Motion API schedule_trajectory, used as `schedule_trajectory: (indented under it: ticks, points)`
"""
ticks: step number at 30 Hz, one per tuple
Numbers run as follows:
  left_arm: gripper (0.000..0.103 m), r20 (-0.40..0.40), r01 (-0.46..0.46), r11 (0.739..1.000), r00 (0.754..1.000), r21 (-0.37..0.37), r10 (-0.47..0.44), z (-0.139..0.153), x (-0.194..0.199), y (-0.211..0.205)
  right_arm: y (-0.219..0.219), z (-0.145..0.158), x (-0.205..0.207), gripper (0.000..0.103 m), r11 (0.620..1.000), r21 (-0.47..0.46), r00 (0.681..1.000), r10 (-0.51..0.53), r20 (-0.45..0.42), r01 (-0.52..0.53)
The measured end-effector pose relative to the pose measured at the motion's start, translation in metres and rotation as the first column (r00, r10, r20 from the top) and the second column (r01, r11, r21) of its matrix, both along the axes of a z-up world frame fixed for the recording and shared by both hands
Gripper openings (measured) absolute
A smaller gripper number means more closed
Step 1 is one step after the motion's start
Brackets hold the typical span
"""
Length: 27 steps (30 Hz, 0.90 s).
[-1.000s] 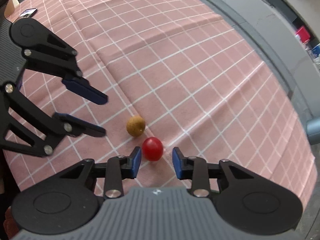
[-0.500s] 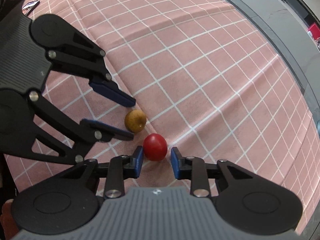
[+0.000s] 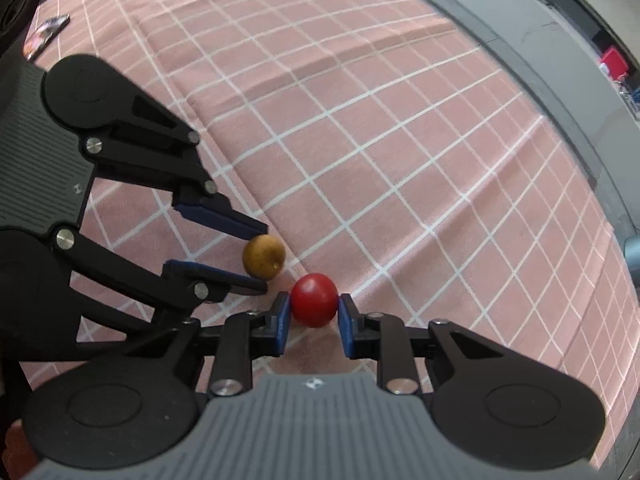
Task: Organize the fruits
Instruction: 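Grasp the brown fruit with the left tool while the right tool grasps the red tomato, then carry the brown fruit and red tomato over the colander and release them inside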
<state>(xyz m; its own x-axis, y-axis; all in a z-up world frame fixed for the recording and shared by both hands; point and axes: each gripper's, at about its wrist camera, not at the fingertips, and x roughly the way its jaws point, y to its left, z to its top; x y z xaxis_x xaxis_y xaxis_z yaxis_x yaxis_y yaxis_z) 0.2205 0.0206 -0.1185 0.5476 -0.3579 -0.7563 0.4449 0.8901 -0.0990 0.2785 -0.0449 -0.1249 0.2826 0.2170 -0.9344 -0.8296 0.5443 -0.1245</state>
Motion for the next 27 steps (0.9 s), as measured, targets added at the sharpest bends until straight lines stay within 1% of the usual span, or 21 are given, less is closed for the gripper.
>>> schedule_trajectory:
  ticks: [4,8,13,17,21,27]
  points:
    - [0.028,-0.002,-0.066,0.998,0.998,0.003,0.066,0.017,-0.009,0.005,-0.006,0.018,-0.013,0.021,0.997,0.054,0.997,-0.06,0.045,0.057]
    - [0.028,-0.008,-0.125,0.99,0.992,-0.064,0.125,0.035,-0.02,0.012,-0.017,0.04,-0.029,0.021,0.985,0.124,0.988,-0.133,0.073,0.124]
    - [0.028,-0.004,-0.153,0.983,0.988,-0.097,0.153,0.055,-0.035,0.012,-0.037,0.065,-0.052,0.021,0.956,0.208,0.969,-0.23,0.095,0.207]
    - [0.028,0.004,-0.156,0.981,0.988,-0.111,0.157,0.071,-0.046,0.008,-0.059,0.083,-0.074,0.021,0.918,0.288,0.943,-0.313,0.109,0.272]
    - [0.028,0.001,-0.166,0.977,0.986,-0.134,0.168,0.083,-0.055,0.0,-0.085,0.094,-0.094,0.021,0.86,0.371,0.909,-0.408,0.088,0.35]
    - [0.028,0.013,-0.147,0.98,0.989,-0.137,0.15,0.091,-0.063,-0.017,-0.12,0.1,-0.131,0.021,0.793,0.433,0.858,-0.508,0.078,0.429]
